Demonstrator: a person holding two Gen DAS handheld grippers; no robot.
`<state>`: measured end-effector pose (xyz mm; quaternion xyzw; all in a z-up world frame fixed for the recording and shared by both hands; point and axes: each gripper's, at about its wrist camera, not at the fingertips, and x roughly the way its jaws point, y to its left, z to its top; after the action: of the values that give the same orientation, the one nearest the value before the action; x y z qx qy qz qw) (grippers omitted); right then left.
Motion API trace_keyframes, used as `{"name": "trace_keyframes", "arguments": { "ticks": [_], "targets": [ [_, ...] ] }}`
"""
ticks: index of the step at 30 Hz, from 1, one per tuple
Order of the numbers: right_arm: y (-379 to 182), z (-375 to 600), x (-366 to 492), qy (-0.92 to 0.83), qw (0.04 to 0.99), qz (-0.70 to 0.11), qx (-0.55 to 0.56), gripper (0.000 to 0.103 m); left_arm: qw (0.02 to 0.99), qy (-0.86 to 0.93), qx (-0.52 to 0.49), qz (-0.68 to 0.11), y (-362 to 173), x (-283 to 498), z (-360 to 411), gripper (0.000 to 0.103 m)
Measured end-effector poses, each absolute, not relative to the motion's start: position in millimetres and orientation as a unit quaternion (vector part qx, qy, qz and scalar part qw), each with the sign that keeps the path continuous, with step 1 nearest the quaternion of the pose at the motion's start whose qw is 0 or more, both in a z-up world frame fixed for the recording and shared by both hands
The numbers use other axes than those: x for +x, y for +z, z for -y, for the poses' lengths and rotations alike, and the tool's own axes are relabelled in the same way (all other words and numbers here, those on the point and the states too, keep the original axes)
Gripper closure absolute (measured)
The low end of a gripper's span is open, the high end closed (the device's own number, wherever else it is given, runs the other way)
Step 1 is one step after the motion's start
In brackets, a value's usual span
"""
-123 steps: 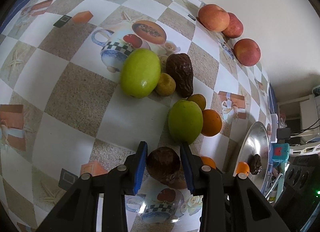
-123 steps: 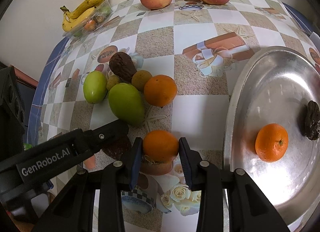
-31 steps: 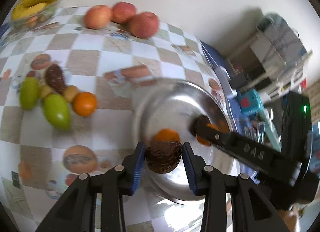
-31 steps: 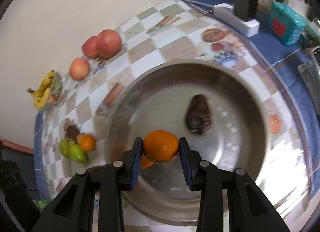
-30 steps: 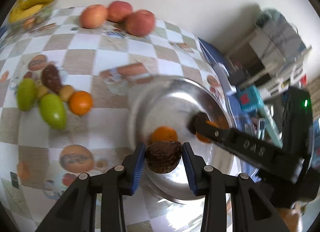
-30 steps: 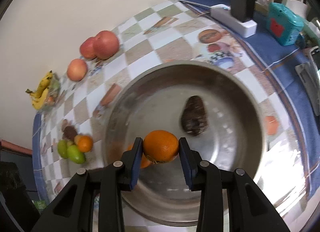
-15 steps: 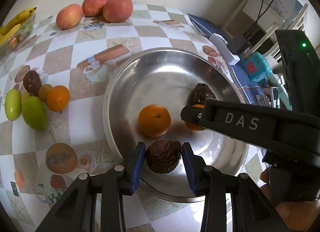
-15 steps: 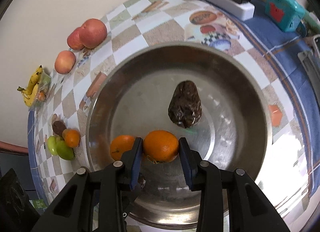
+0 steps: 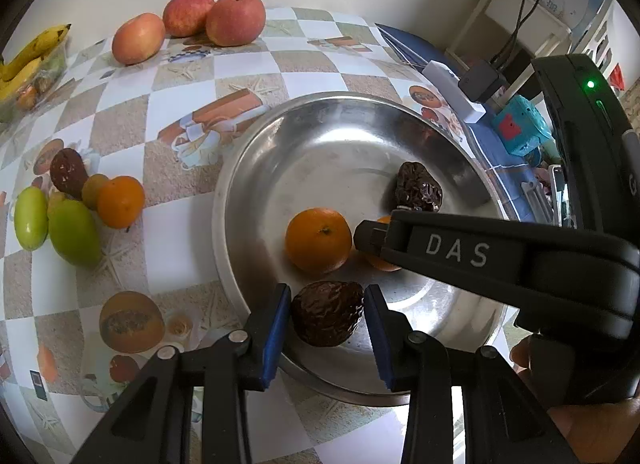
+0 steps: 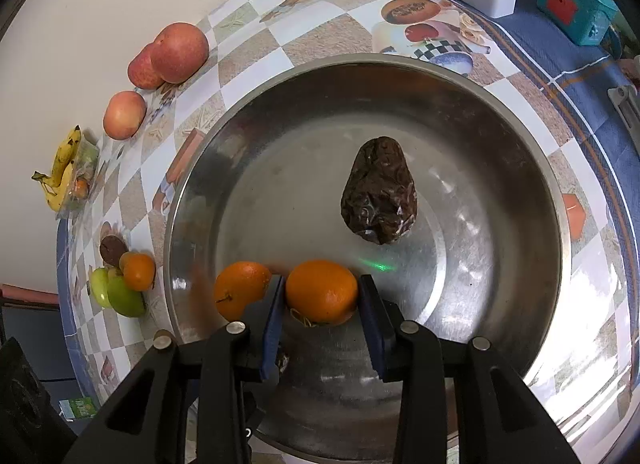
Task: Organize fruits
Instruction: 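Carry tangerine and date into the steel bowl while both grippers open to release, then withdraw both open grippers from the bowl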
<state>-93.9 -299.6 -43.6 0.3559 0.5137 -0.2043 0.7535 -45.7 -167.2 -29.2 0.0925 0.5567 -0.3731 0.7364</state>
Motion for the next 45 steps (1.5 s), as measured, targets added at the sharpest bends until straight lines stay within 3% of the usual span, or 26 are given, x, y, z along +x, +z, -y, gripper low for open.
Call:
{"name": "trace_keyframes", "arguments": {
  "ticks": [14,16,21,32,39,45],
  "targets": [
    [-38,296,-88,-0.206,0.761,-0.516,0.335,0.062,0.736,-0.377,0.073,-0.557,-19,-39,159,0.061],
    [-30,293,-88,-0.208,0.771,-0.509,0.322,0.049,0.739,-0.379,0.068,-0.554,-15,-37,156,0.058],
    [-20,289,-85,-0.206,0.786,-0.498,0.303,0.048,0.75,-0.363,0.053,-0.55,-7,-25,146,0.055],
    [-13,284,-81,-0.203,0.801,-0.483,0.289,0.046,0.784,-0.24,-0.018,-0.572,-9,19,92,0.036],
    [-11,264,-70,-0.187,0.813,-0.494,0.246,0.045,0.784,-0.156,-0.072,-0.596,-23,49,44,0.03],
    [-13,244,-58,-0.165,0.823,-0.504,0.203,0.04,0.8,-0.094,-0.09,-0.586,-23,61,12,0.006]
  ]
}}
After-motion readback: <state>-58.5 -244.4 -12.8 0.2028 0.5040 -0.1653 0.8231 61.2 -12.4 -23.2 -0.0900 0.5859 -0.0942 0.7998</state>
